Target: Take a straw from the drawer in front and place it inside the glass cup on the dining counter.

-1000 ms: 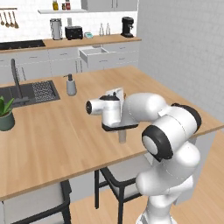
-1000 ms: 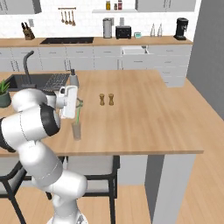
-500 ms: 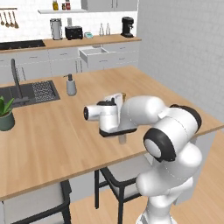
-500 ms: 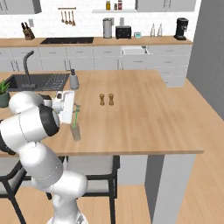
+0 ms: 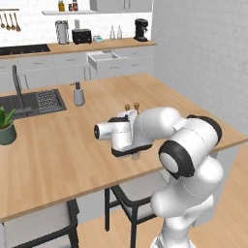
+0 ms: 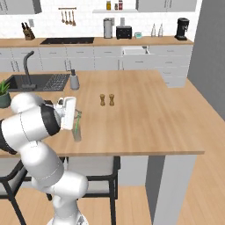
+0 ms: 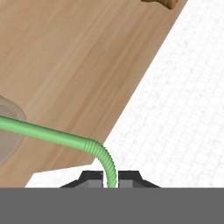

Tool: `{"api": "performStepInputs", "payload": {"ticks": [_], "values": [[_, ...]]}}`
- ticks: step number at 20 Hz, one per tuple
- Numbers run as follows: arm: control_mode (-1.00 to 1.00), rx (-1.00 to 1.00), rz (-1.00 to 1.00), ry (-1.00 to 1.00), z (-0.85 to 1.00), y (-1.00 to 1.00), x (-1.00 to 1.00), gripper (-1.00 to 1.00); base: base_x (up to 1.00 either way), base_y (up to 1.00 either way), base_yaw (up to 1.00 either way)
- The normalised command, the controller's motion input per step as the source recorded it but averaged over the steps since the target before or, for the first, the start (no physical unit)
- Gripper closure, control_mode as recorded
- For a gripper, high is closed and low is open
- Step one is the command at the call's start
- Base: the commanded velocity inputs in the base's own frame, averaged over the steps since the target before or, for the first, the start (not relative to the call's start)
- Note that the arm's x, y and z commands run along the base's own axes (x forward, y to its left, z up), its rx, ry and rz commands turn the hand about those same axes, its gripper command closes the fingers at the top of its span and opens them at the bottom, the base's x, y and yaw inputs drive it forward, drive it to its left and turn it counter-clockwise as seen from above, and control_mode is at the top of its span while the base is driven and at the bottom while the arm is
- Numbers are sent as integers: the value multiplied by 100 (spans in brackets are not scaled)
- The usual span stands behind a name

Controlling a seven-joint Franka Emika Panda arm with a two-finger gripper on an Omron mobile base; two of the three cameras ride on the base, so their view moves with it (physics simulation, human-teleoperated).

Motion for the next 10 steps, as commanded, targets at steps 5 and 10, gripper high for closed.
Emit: {"api": "performStepInputs", "payload": {"ticks": [5, 10], "values": [[-100, -3, -2, 0, -18, 0, 0, 100, 0, 0, 0], [-100, -1, -1, 0, -4, 0, 0, 100, 0, 0, 0]]}}
